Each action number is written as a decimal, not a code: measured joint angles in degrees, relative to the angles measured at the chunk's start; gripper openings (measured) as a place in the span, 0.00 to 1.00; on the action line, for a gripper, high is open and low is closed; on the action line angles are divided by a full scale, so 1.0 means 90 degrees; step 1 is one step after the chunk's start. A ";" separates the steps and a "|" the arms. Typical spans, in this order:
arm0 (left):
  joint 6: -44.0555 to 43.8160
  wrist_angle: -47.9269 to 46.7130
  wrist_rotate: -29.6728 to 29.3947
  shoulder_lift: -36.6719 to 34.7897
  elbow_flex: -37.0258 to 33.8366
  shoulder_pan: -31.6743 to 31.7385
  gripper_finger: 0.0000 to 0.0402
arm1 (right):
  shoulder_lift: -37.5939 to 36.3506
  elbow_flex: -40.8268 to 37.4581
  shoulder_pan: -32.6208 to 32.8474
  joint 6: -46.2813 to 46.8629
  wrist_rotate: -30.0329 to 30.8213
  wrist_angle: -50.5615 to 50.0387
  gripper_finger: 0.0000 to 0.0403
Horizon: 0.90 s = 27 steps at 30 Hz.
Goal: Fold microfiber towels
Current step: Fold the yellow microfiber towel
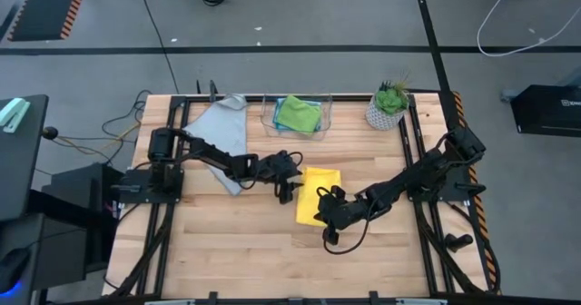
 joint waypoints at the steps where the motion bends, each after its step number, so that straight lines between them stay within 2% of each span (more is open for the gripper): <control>1: 0.0025 0.0002 0.0000 0.0000 0.0000 -0.0005 0.51 | 0.0000 0.0000 0.0000 -0.0001 0.0000 0.0000 0.02; 3: 0.0051 0.0107 0.0004 0.0077 0.0014 -0.0010 0.52 | 0.0000 0.0000 0.0000 -0.0024 -0.0001 0.0001 0.01; 6: 0.0154 0.0188 -0.0002 0.0176 0.0047 -0.0005 0.46 | 0.0000 0.0000 -0.0009 -0.0037 -0.0001 0.0012 0.01; 14: 0.0390 0.0301 -0.0002 0.0202 0.0053 0.0000 0.09 | 0.0002 0.0000 -0.0029 -0.0093 0.0001 0.0084 0.02; 16: 0.0450 0.0296 -0.0002 0.0202 0.0053 0.0002 0.03 | 0.0005 0.0000 -0.0032 -0.0095 0.0004 0.0079 0.02; 21: 0.0423 0.0448 -0.0002 0.0202 0.0051 0.0001 0.04 | 0.0005 0.0000 -0.0032 -0.0095 0.0001 0.0055 0.03; 27: 0.0160 0.0826 -0.0060 0.0197 0.0051 0.0036 0.03 | 0.0011 0.0000 -0.0068 0.0139 0.0005 -0.0143 0.11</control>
